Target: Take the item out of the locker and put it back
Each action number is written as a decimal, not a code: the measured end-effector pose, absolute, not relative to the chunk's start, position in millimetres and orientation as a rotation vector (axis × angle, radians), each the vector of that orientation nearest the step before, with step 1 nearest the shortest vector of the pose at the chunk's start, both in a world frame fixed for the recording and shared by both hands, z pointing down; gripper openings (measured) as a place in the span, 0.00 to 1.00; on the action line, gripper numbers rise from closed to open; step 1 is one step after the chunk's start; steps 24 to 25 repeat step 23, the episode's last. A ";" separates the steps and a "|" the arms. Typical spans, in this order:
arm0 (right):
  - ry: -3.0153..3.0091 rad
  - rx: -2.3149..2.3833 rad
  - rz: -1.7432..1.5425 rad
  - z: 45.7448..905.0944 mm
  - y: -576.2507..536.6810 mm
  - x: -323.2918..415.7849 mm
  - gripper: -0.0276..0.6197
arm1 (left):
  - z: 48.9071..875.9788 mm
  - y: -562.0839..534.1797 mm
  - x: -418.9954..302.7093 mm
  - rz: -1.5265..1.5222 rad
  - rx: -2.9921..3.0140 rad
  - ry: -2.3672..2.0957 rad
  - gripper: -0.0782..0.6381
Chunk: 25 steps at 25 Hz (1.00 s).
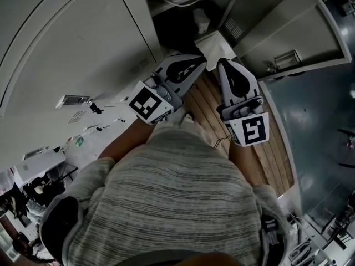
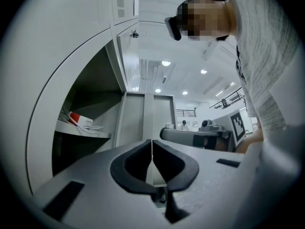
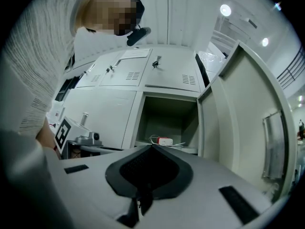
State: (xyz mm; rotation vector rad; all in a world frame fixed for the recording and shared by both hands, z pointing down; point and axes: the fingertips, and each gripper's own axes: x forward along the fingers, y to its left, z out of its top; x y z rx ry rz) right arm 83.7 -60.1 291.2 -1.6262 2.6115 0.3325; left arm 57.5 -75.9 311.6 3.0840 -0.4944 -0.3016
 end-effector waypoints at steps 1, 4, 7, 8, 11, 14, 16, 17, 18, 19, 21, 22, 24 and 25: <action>2.609 -1.629 0.327 291.8 -59.4 84.1 0.08 | 312.1 -74.8 58.2 -0.301 3.083 -0.490 0.13; 2.611 -1.636 0.314 295.0 -58.1 84.9 0.08 | 314.2 -72.4 59.5 -0.296 3.079 -0.484 0.13; 2.607 -1.639 0.297 298.3 -57.0 85.4 0.08 | 316.4 -72.3 58.6 -0.289 3.073 -0.489 0.13; 2.604 -1.639 0.289 299.4 -56.7 85.9 0.08 | 316.8 -72.7 58.1 -0.287 3.072 -0.492 0.13; 2.598 -1.642 0.271 301.8 -55.5 88.5 0.08 | 317.1 -73.4 57.8 -0.286 3.070 -0.499 0.13; 2.596 -1.639 0.264 302.7 -55.6 90.7 0.08 | 316.6 -72.5 60.0 -0.288 3.072 -0.498 0.13; 2.598 -1.632 0.260 303.2 -56.1 90.4 0.08 | 317.8 -71.2 62.6 -0.285 3.074 -0.491 0.13; 2.598 -1.627 0.261 303.3 -56.3 89.7 0.08 | 318.7 -70.6 63.9 -0.281 3.074 -0.487 0.13; 2.599 -1.621 0.263 303.2 -56.6 89.0 0.08 | 319.8 -70.2 65.2 -0.277 3.073 -0.484 0.13; 2.601 -1.616 0.264 303.3 -56.9 88.5 0.08 | 320.7 -69.9 66.5 -0.273 3.071 -0.481 0.13; 2.610 -1.611 0.262 304.9 -57.1 88.5 0.08 | 322.1 -69.2 69.3 -0.271 3.065 -0.478 0.13; 2.615 -1.609 0.259 306.2 -57.1 88.9 0.08 | 322.7 -68.9 70.7 -0.272 3.062 -0.476 0.13; 2.621 -1.607 0.254 307.6 -57.1 89.3 0.08 | 323.2 -68.5 72.0 -0.274 3.059 -0.475 0.13; 2.621 -1.607 0.254 307.6 -57.1 89.3 0.08 | 323.2 -68.5 72.0 -0.274 3.059 -0.475 0.13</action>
